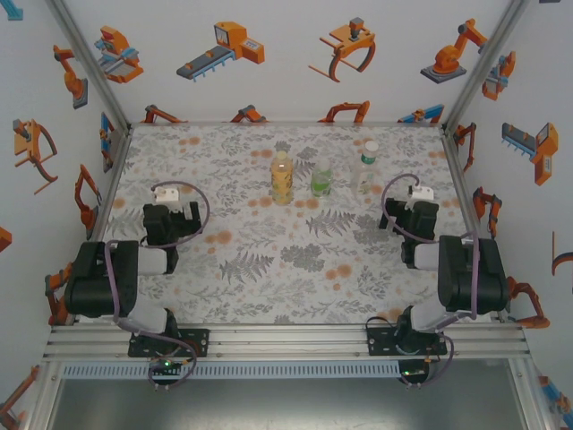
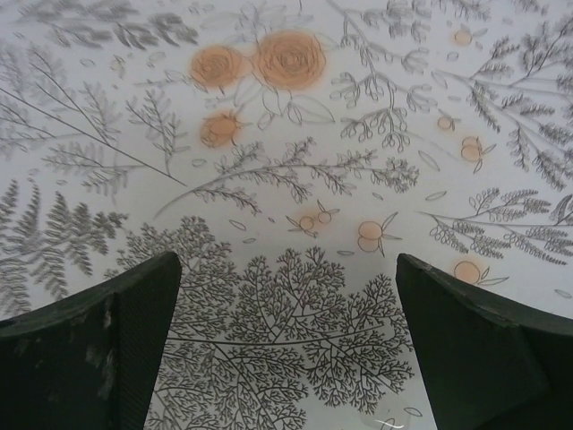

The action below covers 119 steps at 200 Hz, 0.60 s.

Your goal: Screw on the bottle caps

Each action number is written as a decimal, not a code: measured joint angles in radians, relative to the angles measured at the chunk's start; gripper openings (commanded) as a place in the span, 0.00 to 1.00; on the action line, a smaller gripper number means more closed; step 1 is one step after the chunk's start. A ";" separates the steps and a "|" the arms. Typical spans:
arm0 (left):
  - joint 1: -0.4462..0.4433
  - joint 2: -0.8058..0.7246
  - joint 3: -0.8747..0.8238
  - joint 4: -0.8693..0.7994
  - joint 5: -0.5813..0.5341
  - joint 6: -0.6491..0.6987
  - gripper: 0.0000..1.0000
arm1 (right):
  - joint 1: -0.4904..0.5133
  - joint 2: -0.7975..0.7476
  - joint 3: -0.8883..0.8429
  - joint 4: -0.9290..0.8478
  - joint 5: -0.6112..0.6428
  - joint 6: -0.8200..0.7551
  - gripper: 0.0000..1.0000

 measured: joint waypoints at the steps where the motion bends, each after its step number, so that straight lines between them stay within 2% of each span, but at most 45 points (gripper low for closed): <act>1: 0.001 0.001 0.002 -0.004 0.003 0.000 0.97 | 0.000 0.000 0.000 0.002 0.000 0.000 0.99; 39: 0.037 0.008 0.042 -0.022 0.036 -0.007 0.97 | 0.000 0.000 0.000 0.026 0.000 0.000 0.99; 119: 0.037 0.008 0.045 -0.033 0.042 -0.016 0.97 | 0.000 0.000 0.000 0.029 0.000 0.000 0.99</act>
